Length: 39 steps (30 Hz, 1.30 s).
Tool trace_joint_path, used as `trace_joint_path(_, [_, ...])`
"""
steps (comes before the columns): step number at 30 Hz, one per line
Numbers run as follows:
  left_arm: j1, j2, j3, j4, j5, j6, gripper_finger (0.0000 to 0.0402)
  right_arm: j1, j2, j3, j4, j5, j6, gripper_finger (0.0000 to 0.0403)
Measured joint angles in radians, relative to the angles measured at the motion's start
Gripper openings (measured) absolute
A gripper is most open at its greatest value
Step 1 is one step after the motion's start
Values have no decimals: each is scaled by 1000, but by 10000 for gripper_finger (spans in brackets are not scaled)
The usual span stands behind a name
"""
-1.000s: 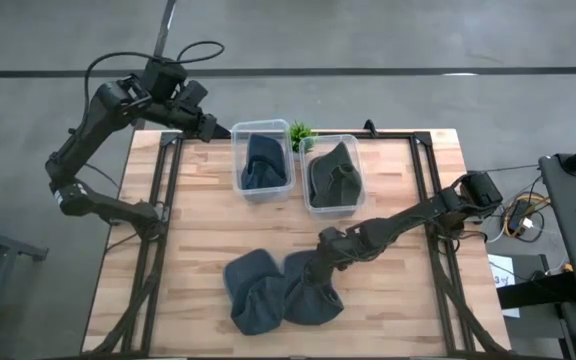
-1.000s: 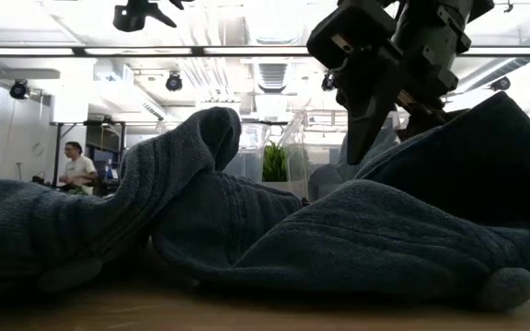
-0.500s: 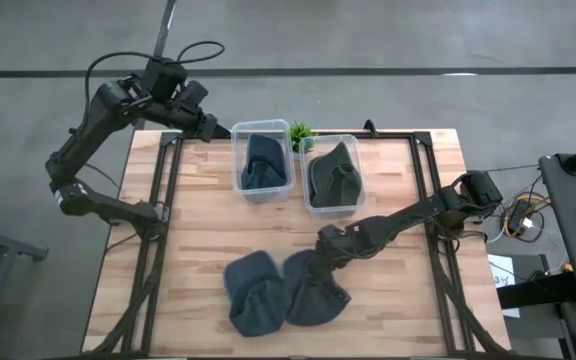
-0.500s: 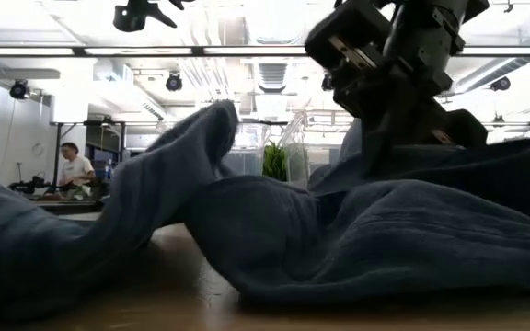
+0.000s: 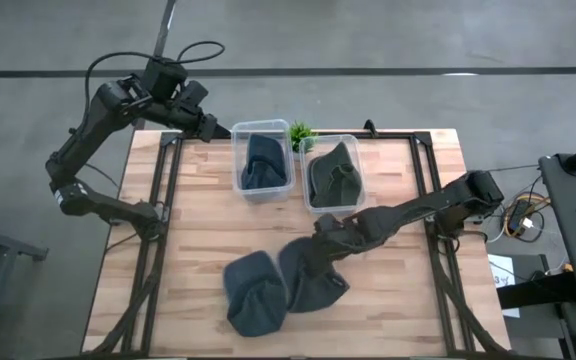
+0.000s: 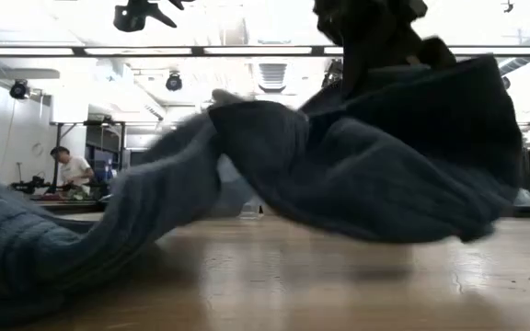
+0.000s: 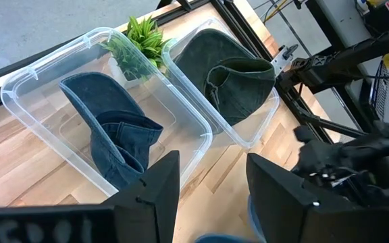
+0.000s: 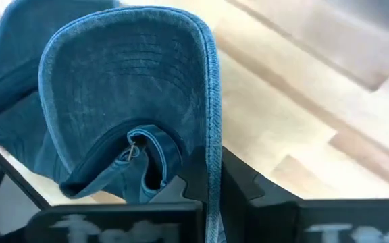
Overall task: Pick & Place hat
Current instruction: Put the right blue cap into the left transparent bin
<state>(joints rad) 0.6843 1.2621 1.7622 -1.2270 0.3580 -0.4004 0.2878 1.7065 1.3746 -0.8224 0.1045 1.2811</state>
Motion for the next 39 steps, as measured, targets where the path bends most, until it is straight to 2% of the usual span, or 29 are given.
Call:
trace_joint_path(7, [0, 0, 0, -1, 0, 0, 163, 2, 0, 160, -199, 83, -27, 10])
trace_joint_path(12, [0, 0, 0, -1, 6, -1, 163, 3, 0, 276, -226, 183, -88, 10])
trace_joint_path(18, [1, 0, 0, 0, 92, -5, 163, -11, 0, 413, -227, 333, -177, 10])
trace_joint_path(24, [-5, 0, 0, 6, 215, -52, 163, -85, 2, 531, -225, 410, -267, 11])
trace_joint_path(27, [-9, 0, 0, 25, 255, -65, 163, -140, 6, 567, -283, 410, -266, 11])
trace_joint_path(32, [-8, -11, 0, 97, 253, -83, 163, -254, 6, 591, -317, 358, -260, 11])
trace_joint_path(39, [-14, 5, 0, 128, 233, -114, 163, -358, 9, 608, -229, 280, -354, 11])
